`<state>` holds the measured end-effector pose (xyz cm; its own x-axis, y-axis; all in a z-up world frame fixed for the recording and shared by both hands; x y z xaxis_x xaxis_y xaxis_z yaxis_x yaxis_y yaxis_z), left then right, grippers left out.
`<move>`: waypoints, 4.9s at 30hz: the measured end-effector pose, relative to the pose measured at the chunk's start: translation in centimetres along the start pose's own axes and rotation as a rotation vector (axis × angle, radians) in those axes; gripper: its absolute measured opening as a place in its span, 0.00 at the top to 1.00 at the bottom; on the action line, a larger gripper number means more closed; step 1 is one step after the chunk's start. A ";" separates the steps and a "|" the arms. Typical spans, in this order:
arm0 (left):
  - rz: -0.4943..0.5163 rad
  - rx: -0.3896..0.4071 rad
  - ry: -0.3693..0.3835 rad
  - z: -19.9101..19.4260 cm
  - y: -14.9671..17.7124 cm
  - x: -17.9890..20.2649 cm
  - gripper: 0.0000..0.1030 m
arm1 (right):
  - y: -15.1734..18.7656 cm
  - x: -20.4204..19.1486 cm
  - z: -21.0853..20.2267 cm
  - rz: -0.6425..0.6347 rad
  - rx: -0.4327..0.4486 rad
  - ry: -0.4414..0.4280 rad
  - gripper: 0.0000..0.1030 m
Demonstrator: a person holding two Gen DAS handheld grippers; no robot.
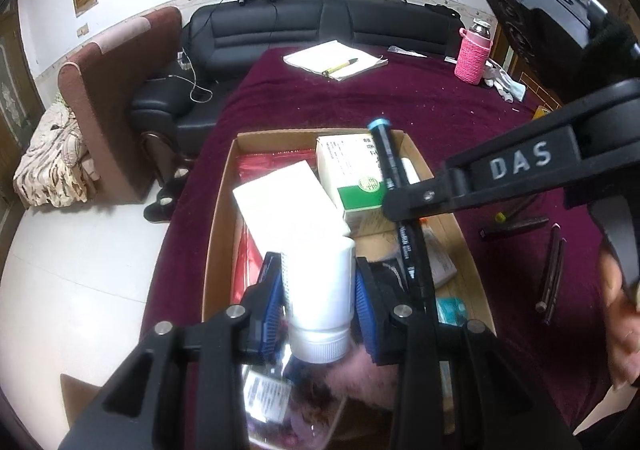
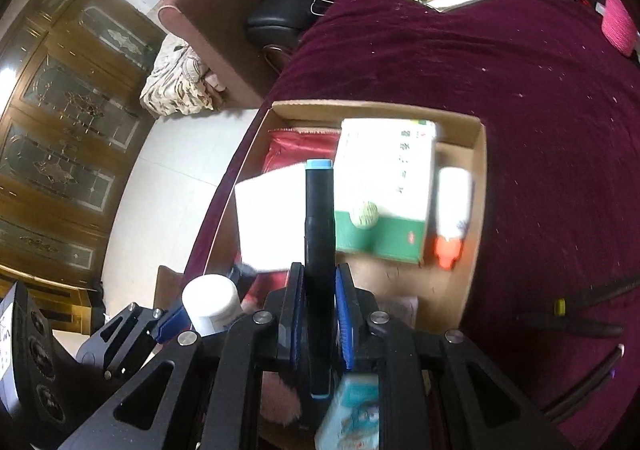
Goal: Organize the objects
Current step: 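Lower the white roll and black marker into the tray, opening both grippers, then grasp a black marker with the left gripper while the right gripper grasps the purple-capped marker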
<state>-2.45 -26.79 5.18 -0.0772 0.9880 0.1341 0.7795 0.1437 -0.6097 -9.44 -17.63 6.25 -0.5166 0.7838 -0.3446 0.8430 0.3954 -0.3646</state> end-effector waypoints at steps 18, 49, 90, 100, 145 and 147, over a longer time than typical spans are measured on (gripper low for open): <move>-0.024 -0.033 -0.004 3.1 -1.5 -1.3 0.68 | -5.8 0.0 4.5 -0.018 -0.029 0.076 0.83; -0.045 -0.023 0.003 2.8 -1.2 -0.7 0.42 | -4.6 0.6 2.1 0.000 -0.016 0.032 0.70; 0.226 -0.129 0.182 1.7 5.5 18.1 0.40 | 18.2 22.3 -13.5 0.475 0.121 -0.001 0.56; 0.441 -0.230 0.179 5.9 7.7 24.8 0.41 | 22.9 24.7 -16.0 0.527 0.133 0.028 0.55; 0.196 -0.265 0.197 4.2 11.6 19.9 0.86 | 17.7 19.9 -7.6 0.156 -0.156 0.325 0.84; 0.195 -0.266 0.196 4.2 11.7 19.8 0.86 | 18.4 20.6 -8.2 0.165 -0.146 0.302 0.85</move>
<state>2.48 -5.30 -2.59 0.1892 0.9617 0.1983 0.9040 -0.0917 -0.4177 -3.33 9.71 -0.52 -0.3232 0.9399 -0.1100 0.9349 0.2991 -0.1911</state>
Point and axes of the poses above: each gripper's, at about its wrist camera, not at the fingertips, and z roughly the way its jaws point, x to its right, y to its underside, the point moved 4 cm from there along z, roughly the way its jaws point, and after that the axes turned 10 degrees about -z, right-handed, at the moved point
